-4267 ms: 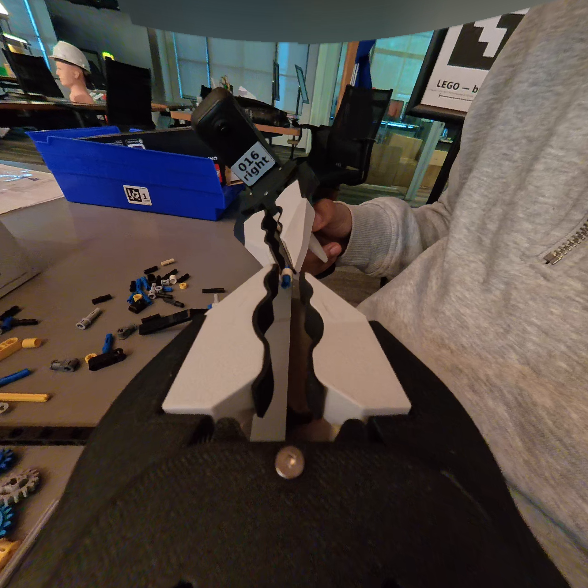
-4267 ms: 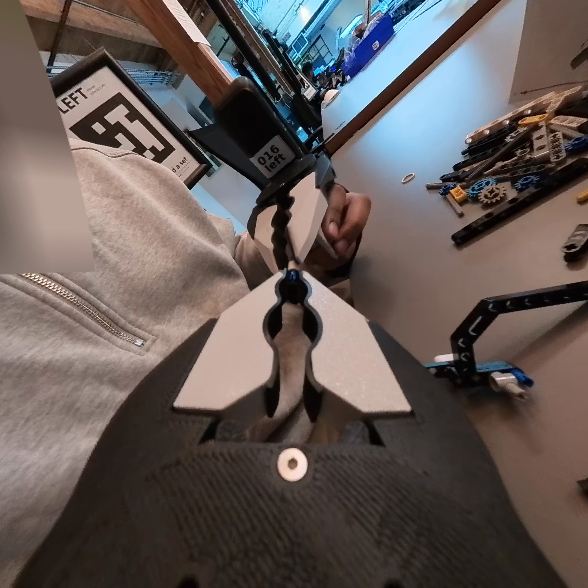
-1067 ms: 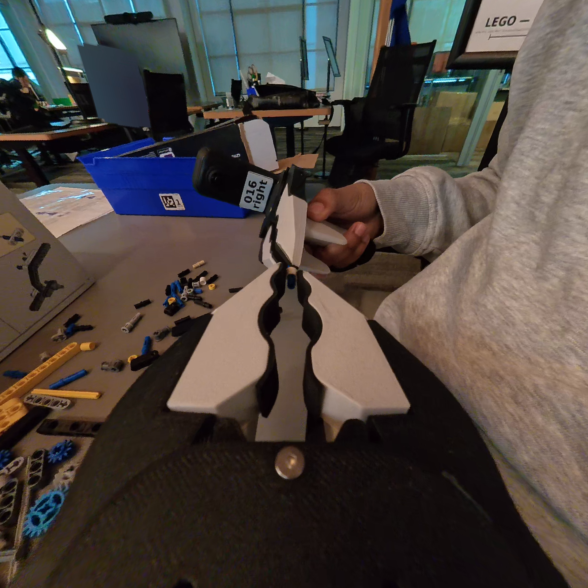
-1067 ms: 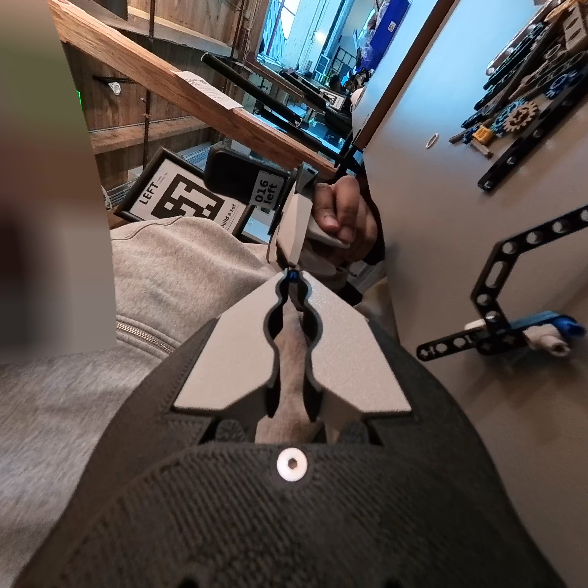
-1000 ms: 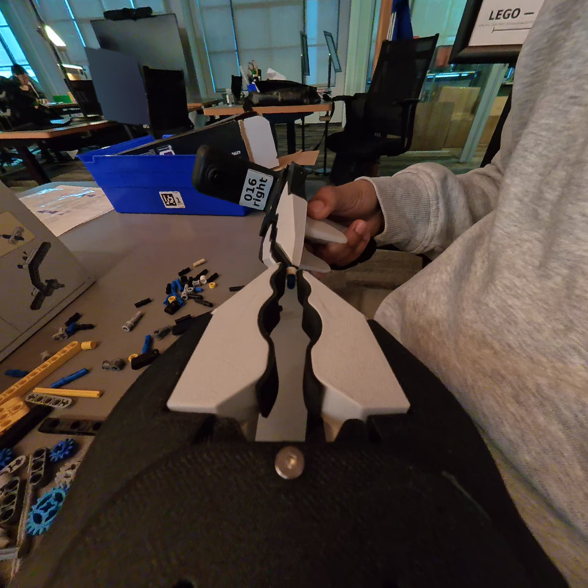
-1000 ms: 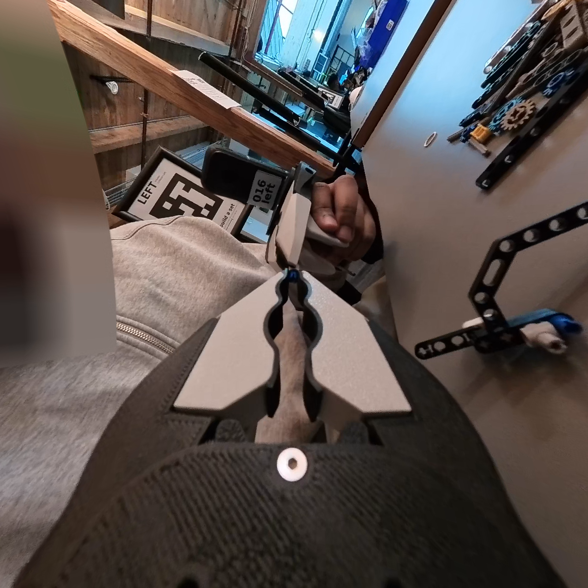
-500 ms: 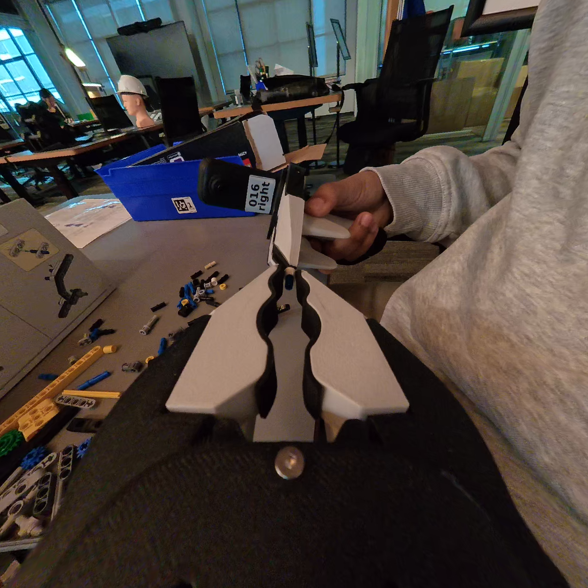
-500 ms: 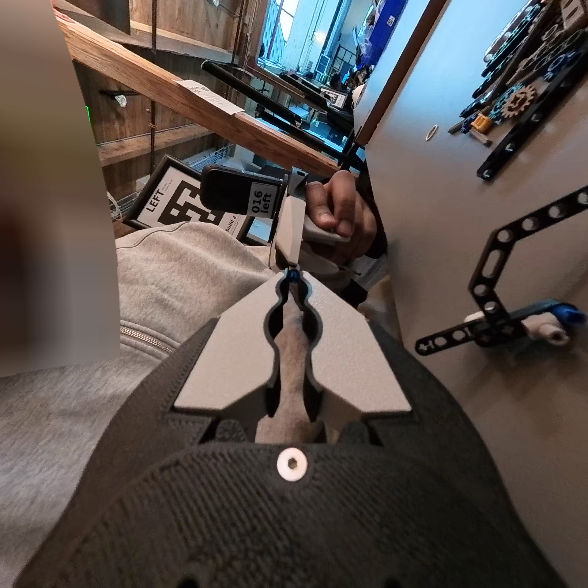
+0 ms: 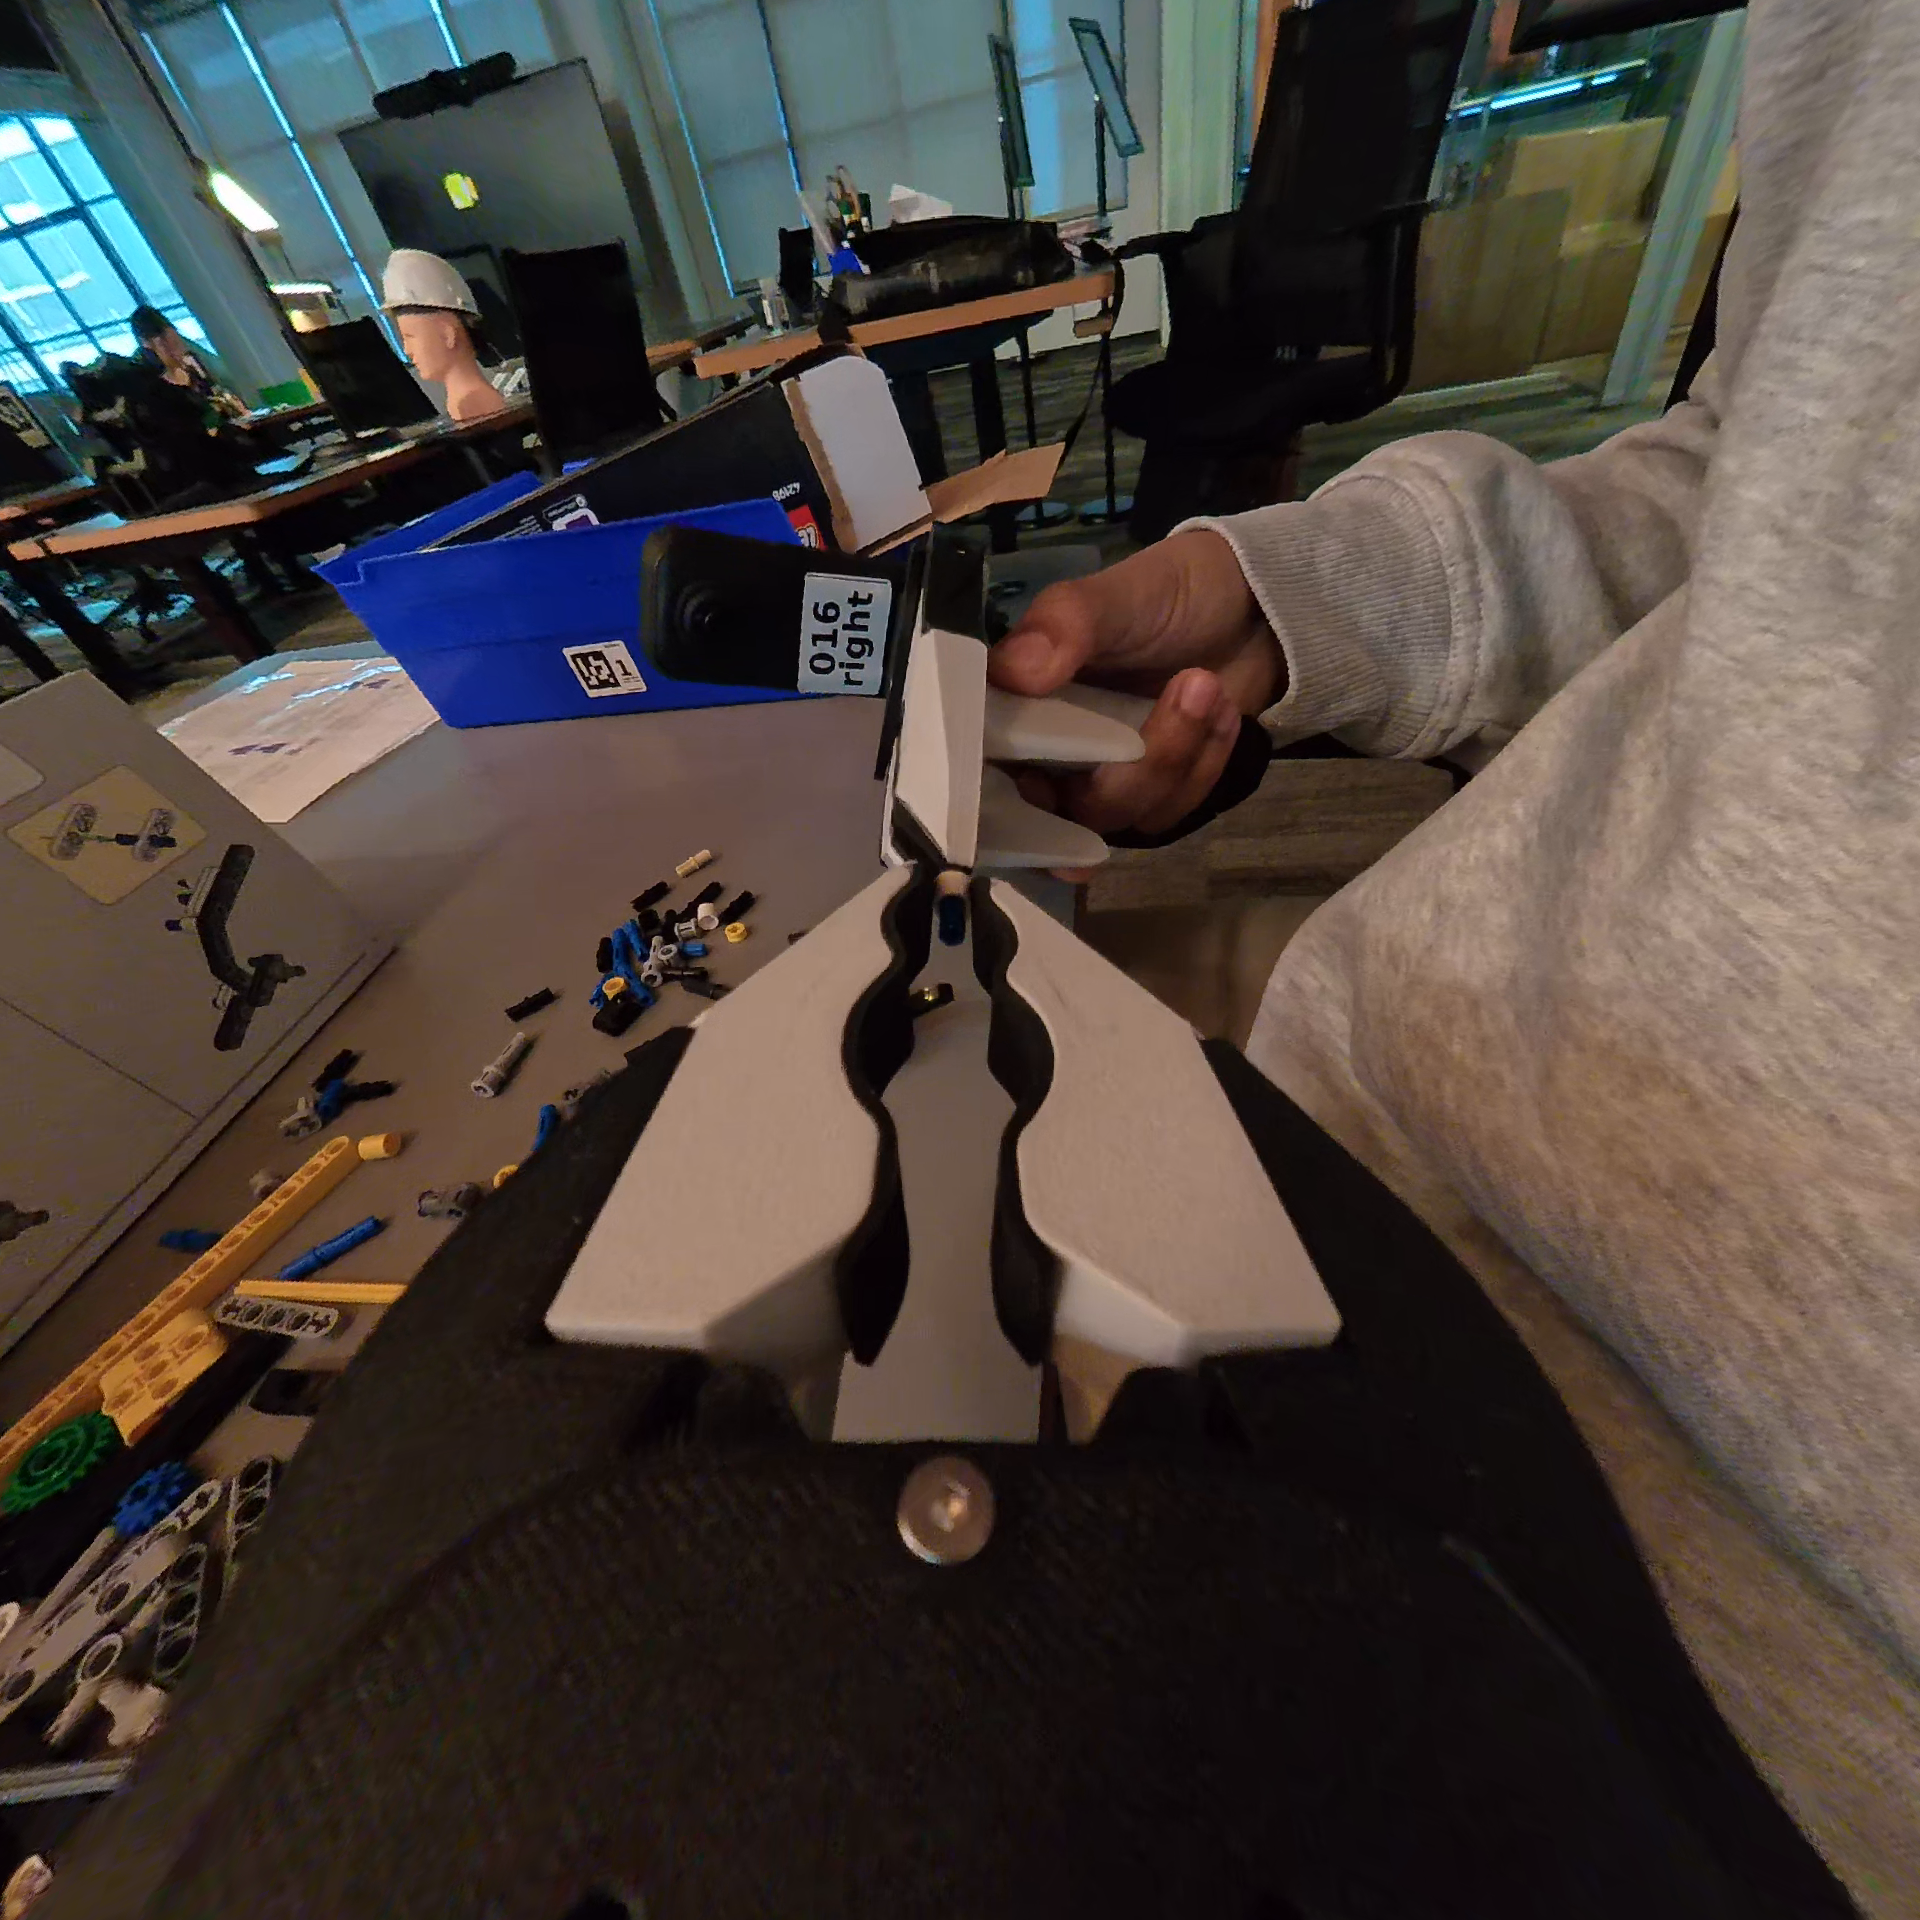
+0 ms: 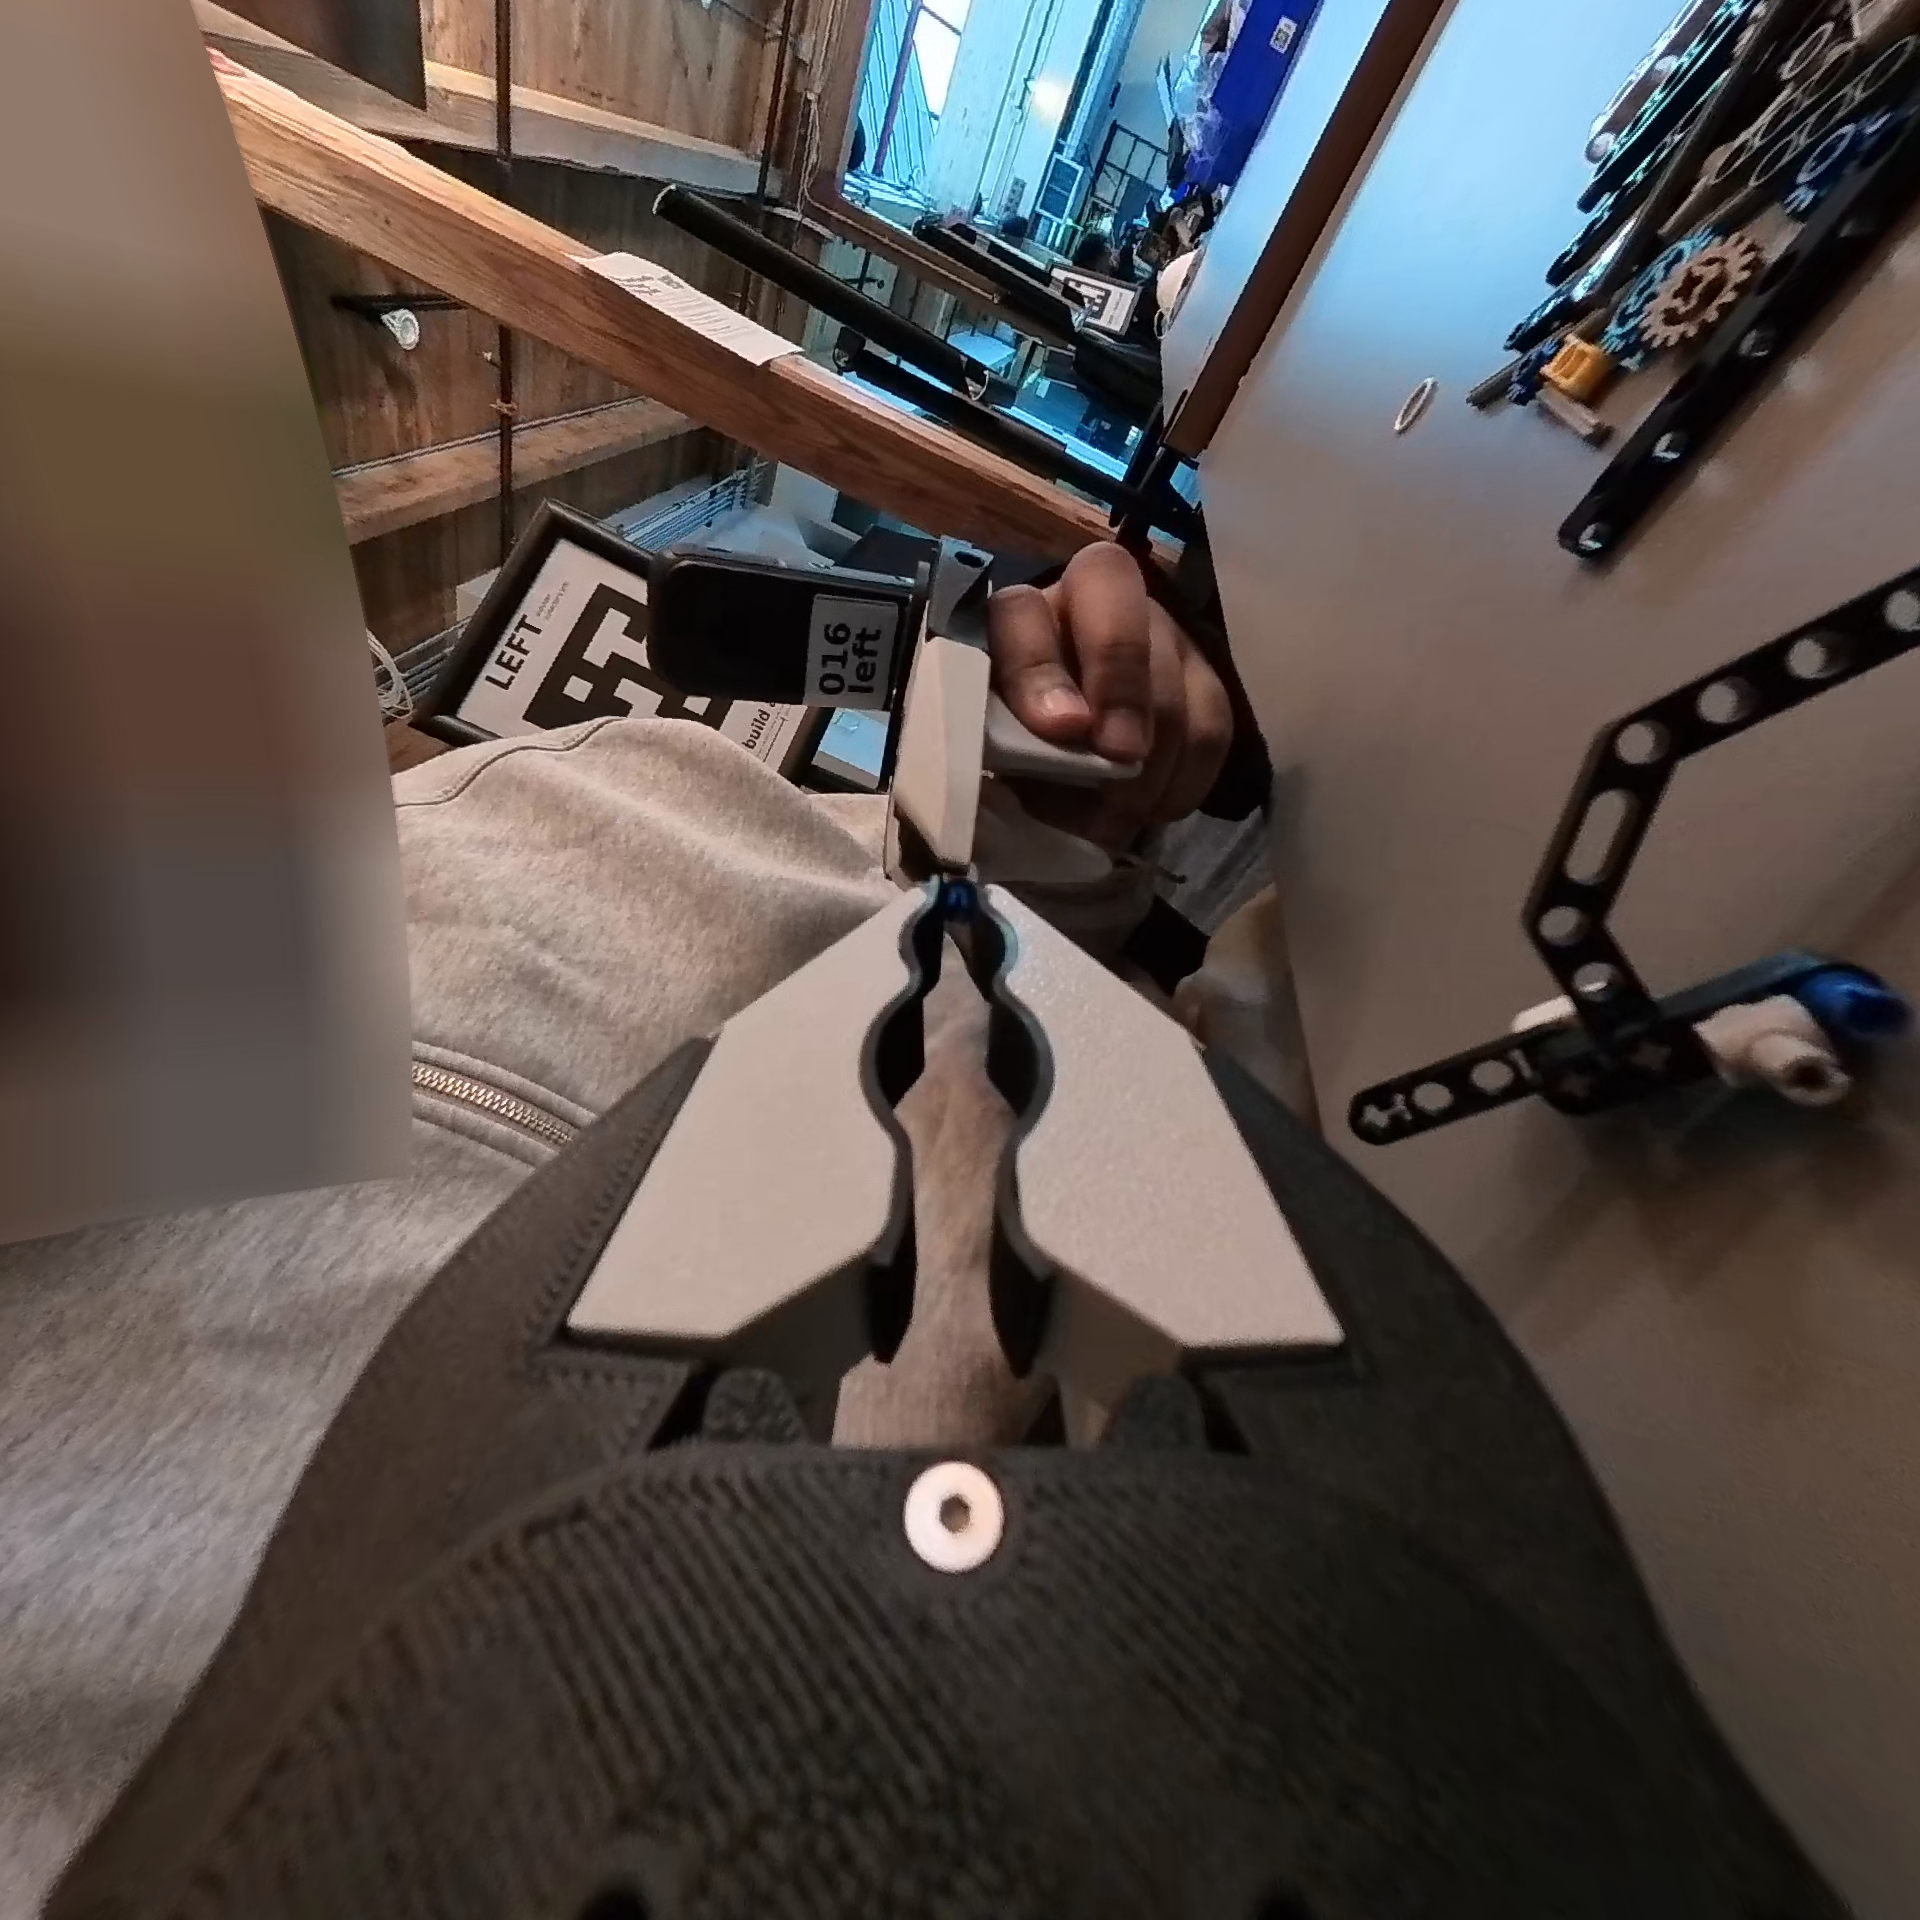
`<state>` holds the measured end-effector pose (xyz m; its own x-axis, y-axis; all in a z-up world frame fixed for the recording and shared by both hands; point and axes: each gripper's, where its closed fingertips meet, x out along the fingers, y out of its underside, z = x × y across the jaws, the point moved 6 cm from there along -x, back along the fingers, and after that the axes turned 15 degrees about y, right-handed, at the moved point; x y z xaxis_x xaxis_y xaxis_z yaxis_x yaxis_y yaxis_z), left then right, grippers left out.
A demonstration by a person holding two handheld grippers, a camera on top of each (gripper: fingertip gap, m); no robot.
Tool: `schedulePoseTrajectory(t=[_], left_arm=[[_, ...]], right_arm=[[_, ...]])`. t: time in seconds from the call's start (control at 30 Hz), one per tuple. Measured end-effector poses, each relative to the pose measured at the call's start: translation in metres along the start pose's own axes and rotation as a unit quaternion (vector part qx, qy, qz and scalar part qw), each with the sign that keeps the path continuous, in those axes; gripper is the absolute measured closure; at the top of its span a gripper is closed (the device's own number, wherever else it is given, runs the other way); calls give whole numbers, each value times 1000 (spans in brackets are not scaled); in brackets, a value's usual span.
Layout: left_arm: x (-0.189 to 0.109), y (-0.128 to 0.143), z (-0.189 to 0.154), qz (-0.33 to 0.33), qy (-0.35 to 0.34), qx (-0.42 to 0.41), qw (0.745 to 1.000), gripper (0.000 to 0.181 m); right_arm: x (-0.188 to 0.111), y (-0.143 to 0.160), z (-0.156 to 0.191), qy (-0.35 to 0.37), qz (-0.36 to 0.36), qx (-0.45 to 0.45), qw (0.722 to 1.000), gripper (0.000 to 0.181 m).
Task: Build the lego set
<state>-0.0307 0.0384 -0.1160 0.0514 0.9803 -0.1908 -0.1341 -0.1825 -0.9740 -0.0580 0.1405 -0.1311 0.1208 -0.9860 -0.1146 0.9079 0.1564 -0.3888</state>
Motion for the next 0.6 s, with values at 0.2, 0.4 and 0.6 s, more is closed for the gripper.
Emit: schedulePoseTrajectory(t=[0.2,0.4,0.6], left_arm=[[0,0,2,-4,2,-21,1000,175],[-8,-5,12,-35,-26,-54,998,176],[-24,-5,28,-124,-17,-148,981,175]], right_arm=[[-1,-1,-1,-5,-4,5,1000,179],[-8,-7,3,19,-34,-30,999,177],[-48,-36,19,237,-207,-277,908,162]])
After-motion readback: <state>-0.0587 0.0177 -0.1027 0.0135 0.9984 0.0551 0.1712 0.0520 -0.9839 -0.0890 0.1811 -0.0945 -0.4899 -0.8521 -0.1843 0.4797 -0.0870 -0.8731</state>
